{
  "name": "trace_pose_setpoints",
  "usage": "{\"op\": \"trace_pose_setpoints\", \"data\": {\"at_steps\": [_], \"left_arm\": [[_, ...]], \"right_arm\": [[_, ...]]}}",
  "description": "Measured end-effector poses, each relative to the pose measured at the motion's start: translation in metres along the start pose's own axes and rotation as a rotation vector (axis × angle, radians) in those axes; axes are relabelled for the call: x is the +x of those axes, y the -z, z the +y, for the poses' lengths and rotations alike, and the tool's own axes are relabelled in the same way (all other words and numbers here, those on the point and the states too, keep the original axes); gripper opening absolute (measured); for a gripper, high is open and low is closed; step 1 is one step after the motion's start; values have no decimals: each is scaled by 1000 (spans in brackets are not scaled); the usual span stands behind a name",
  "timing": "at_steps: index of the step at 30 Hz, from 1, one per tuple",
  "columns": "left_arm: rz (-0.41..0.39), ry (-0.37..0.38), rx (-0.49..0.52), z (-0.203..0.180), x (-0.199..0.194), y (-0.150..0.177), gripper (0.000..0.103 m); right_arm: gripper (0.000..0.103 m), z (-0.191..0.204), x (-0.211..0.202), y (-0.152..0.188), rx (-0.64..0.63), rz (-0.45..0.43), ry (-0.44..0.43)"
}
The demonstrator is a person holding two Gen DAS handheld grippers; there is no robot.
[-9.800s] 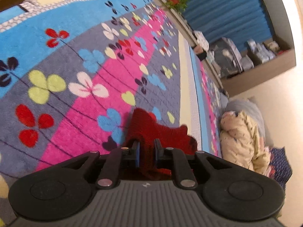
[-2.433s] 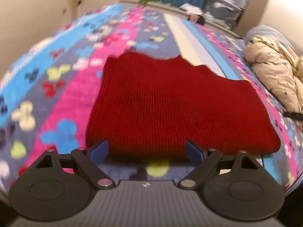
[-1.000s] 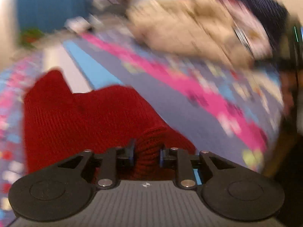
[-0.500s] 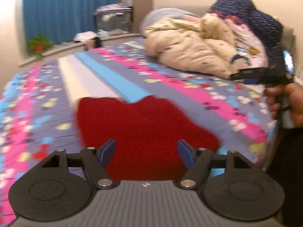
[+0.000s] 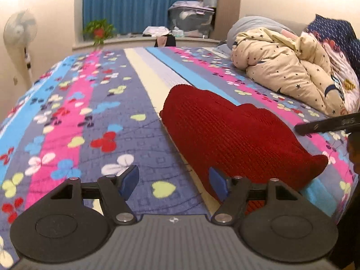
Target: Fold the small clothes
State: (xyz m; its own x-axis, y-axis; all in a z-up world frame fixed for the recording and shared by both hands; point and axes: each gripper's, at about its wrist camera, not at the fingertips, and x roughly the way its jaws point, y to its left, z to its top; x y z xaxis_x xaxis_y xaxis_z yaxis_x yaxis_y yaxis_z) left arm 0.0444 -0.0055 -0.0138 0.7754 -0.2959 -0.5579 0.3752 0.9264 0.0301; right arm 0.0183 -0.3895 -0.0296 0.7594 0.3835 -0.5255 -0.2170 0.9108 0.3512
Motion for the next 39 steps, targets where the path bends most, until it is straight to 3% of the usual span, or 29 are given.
{"op": "trace_pose_setpoints", "data": {"at_steps": [2, 3, 4, 5, 6, 9, 11, 13, 14, 17, 19, 20, 23, 26, 28, 30, 33, 39], "left_arm": [[-17, 4, 15, -3, -1, -3, 74], [-27, 5, 21, -3, -2, -4, 74], [-34, 3, 28, -7, 1, -5, 74], [-40, -2, 35, -15, 6, -5, 74], [-43, -8, 38, -19, 10, -5, 74], [-53, -18, 20, -17, 10, -4, 74], [-63, -6, 8, -15, 8, -4, 74], [-76, 3, 6, -16, 7, -5, 74], [-81, 11, 7, -18, 7, -5, 74], [-85, 36, 13, -24, 10, -6, 74], [-83, 66, 11, -30, 14, -6, 74], [-84, 82, 6, -34, 15, -5, 74], [-98, 151, 0, -46, 15, -5, 75], [-108, 194, 48, -63, 18, -1, 76], [-50, 194, 95, -75, 32, 7, 76], [47, 133, 169, -88, 52, 19, 76], [92, 87, 192, -93, 63, 24, 76], [80, 117, 130, -83, 61, 20, 77]], "right_arm": [[78, 6, 21, 2, 15, 89, 1], [71, 7, 29, 2, 12, 117, 10], [59, 12, 36, 4, 1, 139, 23], [23, 16, 40, 5, -14, 148, 22], [19, 19, 42, 5, -29, 150, 11], [13, 26, 16, -4, -58, -5, -21], [12, 7, -17, -16, 72, -159, -99], [12, -10, -39, -15, 162, -223, -52], [12, -17, -41, -12, 182, -200, 2], [12, -31, -16, 0, 185, 3, 163], [13, -25, 6, 12, 108, 108, 196], [14, -18, 9, 16, 56, 114, 201], [16, -3, 8, 17, -14, 78, 199], [27, -2, 2, 20, -15, 73, 210], [33, -7, -1, 17, 4, 61, 213], [50, -5, -3, 20, 22, 54, 212], [71, -10, 1, 20, 34, 37, 214], [74, -9, -5, 14, 32, -17, 186]]}}
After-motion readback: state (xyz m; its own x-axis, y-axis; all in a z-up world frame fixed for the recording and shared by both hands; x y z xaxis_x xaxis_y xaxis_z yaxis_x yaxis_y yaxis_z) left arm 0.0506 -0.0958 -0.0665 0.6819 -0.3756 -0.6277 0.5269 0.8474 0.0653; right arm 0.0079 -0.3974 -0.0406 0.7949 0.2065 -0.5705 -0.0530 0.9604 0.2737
